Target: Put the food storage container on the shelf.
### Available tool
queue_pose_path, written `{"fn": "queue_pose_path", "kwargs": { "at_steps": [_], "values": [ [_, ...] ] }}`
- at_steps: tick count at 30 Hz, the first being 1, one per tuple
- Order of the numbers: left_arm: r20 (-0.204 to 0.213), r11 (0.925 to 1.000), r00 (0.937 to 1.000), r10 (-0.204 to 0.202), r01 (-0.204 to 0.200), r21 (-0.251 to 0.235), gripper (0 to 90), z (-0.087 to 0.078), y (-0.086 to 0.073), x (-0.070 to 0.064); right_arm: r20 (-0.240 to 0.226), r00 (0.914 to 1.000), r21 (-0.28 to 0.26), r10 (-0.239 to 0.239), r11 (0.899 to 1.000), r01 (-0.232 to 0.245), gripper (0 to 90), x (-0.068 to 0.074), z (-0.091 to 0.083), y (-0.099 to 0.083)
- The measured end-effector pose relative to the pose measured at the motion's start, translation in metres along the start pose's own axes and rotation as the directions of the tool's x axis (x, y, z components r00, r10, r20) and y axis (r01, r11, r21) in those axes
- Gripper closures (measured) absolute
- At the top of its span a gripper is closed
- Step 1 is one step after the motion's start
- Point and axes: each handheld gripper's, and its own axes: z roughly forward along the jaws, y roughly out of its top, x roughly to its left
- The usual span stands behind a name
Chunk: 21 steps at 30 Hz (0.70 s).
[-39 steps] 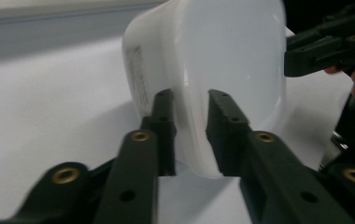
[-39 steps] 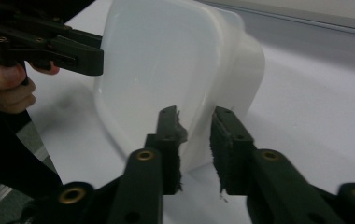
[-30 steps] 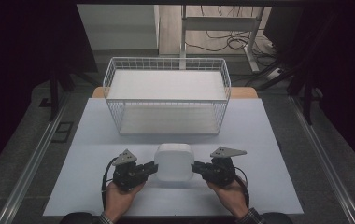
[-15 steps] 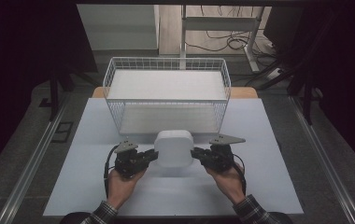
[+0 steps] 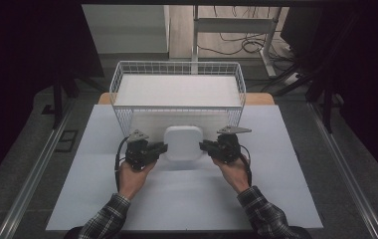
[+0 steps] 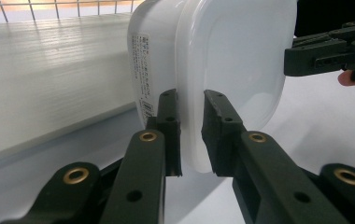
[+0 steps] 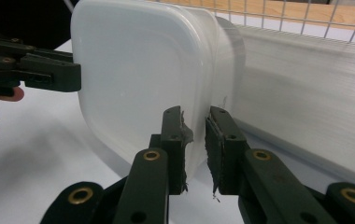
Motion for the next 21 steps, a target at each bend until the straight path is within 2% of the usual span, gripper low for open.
{"fn": "queue_pose_path", "kwargs": {
  "at_steps": [12,16,19,21],
  "values": [
    [-0.02,0.9991,0.9995,-0.026,0.027,0.033,77.1,0.017,-0.001,0.012,0.022,0.9997,0.028,0.011,1.0,-0.011,75.9,-0.012,0.021,0.0],
    [-0.022,0.9993,0.9993,-0.029,0.029,0.025,76.9,0.021,0.001,0.016,0.023,0.9994,0.02,0.025,0.999,-0.025,75.5,-0.013,0.024,0.002],
    [-0.023,0.9991,0.9991,-0.037,0.037,0.02,76.5,0.022,0.002,0.019,0.016,0.9997,0.011,0.018,1.0,-0.018,74.7,-0.015,0.026,0.003],
    [-0.03,0.9995,0.9992,-0.027,0.028,0.014,75.0,0.023,0.002,0.021,0.018,0.9998,0.002,0.005,1.0,-0.005,73.5,-0.014,0.027,0.004]
  ]
}}
